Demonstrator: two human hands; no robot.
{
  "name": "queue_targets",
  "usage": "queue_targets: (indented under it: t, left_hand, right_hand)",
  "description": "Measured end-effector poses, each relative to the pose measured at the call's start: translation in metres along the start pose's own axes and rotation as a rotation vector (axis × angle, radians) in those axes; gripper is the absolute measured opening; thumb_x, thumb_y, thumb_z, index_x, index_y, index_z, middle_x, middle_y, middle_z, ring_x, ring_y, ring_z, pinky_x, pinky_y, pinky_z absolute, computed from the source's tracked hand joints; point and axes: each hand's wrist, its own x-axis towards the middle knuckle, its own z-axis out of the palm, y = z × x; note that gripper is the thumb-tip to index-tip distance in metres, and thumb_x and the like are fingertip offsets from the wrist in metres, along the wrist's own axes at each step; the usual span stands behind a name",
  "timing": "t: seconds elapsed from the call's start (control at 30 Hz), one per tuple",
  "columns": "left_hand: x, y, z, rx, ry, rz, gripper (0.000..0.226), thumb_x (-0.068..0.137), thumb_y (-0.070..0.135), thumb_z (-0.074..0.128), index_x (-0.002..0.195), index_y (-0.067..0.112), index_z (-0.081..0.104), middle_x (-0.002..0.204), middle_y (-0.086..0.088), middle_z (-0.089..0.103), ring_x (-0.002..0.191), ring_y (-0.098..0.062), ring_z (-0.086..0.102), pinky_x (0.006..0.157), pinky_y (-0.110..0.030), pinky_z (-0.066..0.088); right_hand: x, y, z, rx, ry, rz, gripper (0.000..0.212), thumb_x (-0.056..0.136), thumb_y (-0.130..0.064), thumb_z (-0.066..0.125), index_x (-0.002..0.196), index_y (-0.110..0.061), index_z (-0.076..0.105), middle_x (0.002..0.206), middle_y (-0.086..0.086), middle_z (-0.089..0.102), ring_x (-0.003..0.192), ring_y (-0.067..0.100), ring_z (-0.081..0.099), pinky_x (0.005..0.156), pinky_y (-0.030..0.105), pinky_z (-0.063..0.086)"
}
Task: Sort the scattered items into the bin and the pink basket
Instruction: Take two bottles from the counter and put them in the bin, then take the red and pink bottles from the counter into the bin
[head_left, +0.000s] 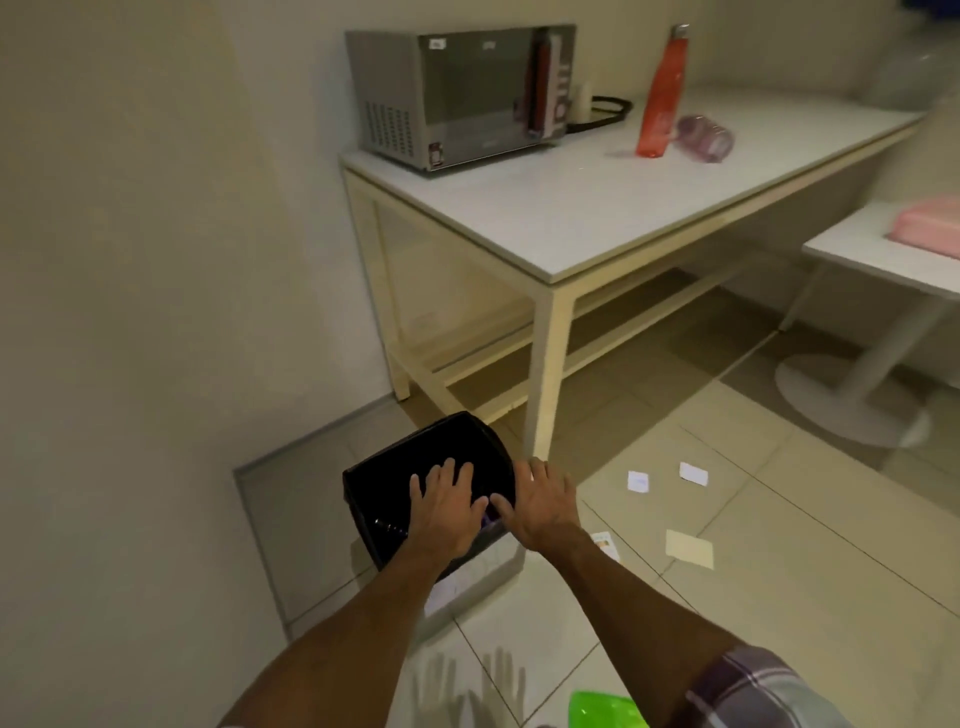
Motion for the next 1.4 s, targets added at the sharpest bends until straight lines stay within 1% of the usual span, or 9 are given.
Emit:
queue_targets:
  t: [0.23, 0.3, 0.33, 0.4, 0.43, 0.6, 0.9, 1.17, 1.4]
  left_hand:
    - [-0.015, 0.074, -0.005, 0.022, 0.031, 0.142, 0.056, 0.099, 0.047, 0.034, 0.147, 0.02, 0.026, 0.156, -0.008, 0.025, 0.145, -0.026, 0.021, 0.119, -0.052, 0.011]
    - [-0.023, 0.125, 0.002, 0.014, 0.04, 0.215, 0.055, 0.098, 0.047, 0.037, 0.146, 0.021, 0.028, 0.153, -0.007, 0.028, 0.143, -0.025, 0.024, 0.119, -0.053, 0.012]
    - [-0.022, 0.123, 0.003, -0.002, 0.041, 0.2, 0.056, 0.098, 0.048, 0.037, 0.147, 0.022, 0.028, 0.154, -0.007, 0.028, 0.144, -0.025, 0.024, 0.119, -0.053, 0.012]
    - [-0.034, 0.185, 0.02, 0.009, 0.026, 0.253, 0.059, 0.098, 0.051, 0.034, 0.149, 0.024, 0.024, 0.157, -0.008, 0.024, 0.146, -0.025, 0.021, 0.119, -0.052, 0.009]
    - [-0.032, 0.185, 0.019, 0.017, 0.028, 0.255, 0.06, 0.098, 0.052, 0.033, 0.149, 0.024, 0.023, 0.158, -0.008, 0.022, 0.146, -0.026, 0.019, 0.119, -0.052, 0.009]
    - [-0.066, 0.301, 0.055, 0.01, -0.001, 0.336, 0.063, 0.097, 0.053, 0.034, 0.15, 0.023, 0.02, 0.16, -0.008, 0.018, 0.147, -0.025, 0.018, 0.119, -0.052, 0.008]
    - [-0.093, 0.438, 0.074, 0.001, -0.012, 0.44, 0.064, 0.097, 0.052, 0.037, 0.151, 0.023, 0.018, 0.159, -0.01, 0.019, 0.147, -0.027, 0.018, 0.118, -0.053, 0.011]
    - [-0.067, 0.529, 0.083, 0.034, -0.036, 0.517, 0.066, 0.097, 0.053, 0.036, 0.152, 0.023, 0.017, 0.16, -0.008, 0.017, 0.148, -0.028, 0.017, 0.118, -0.053, 0.009]
    - [0.014, 0.611, 0.086, 0.002, 0.016, 0.544, 0.066, 0.097, 0.054, 0.036, 0.151, 0.023, 0.018, 0.159, -0.009, 0.019, 0.147, -0.026, 0.017, 0.118, -0.052, 0.01]
  right_hand:
    - [-0.044, 0.067, -0.025, -0.001, 0.091, 0.109, 0.056, 0.094, -0.058, 0.036, 0.133, -0.018, 0.037, 0.133, 0.005, 0.046, 0.125, 0.026, 0.041, 0.11, 0.047, 0.029]
    - [-0.072, 0.114, -0.036, -0.001, 0.11, 0.181, 0.058, 0.094, -0.058, 0.036, 0.134, -0.017, 0.037, 0.135, 0.006, 0.044, 0.127, 0.026, 0.039, 0.111, 0.048, 0.028]
    - [-0.071, 0.114, -0.036, -0.008, 0.117, 0.173, 0.059, 0.094, -0.059, 0.036, 0.136, -0.017, 0.036, 0.137, 0.006, 0.043, 0.129, 0.026, 0.038, 0.111, 0.048, 0.027]
    - [-0.107, 0.17, -0.047, -0.016, 0.123, 0.227, 0.062, 0.094, -0.059, 0.035, 0.139, -0.017, 0.034, 0.142, 0.007, 0.04, 0.133, 0.026, 0.035, 0.112, 0.047, 0.026]
    - [-0.106, 0.171, -0.048, -0.021, 0.137, 0.223, 0.063, 0.094, -0.059, 0.035, 0.14, -0.017, 0.033, 0.143, 0.007, 0.039, 0.133, 0.026, 0.034, 0.112, 0.047, 0.026]
    - [-0.176, 0.283, -0.078, -0.058, 0.149, 0.29, 0.064, 0.093, -0.059, 0.039, 0.14, -0.016, 0.034, 0.14, 0.005, 0.043, 0.13, 0.025, 0.038, 0.11, 0.045, 0.029]
    - [-0.256, 0.419, -0.12, -0.046, 0.166, 0.407, 0.065, 0.094, -0.057, 0.04, 0.143, -0.015, 0.032, 0.146, 0.009, 0.039, 0.134, 0.028, 0.035, 0.112, 0.047, 0.026]
    - [-0.253, 0.496, -0.153, -0.032, 0.188, 0.457, 0.065, 0.094, -0.057, 0.039, 0.144, -0.015, 0.031, 0.149, 0.01, 0.036, 0.137, 0.029, 0.032, 0.114, 0.049, 0.024]
    - [-0.186, 0.582, -0.186, -0.059, 0.23, 0.456, 0.066, 0.093, -0.059, 0.039, 0.143, -0.016, 0.033, 0.145, 0.008, 0.04, 0.134, 0.028, 0.036, 0.112, 0.046, 0.029]
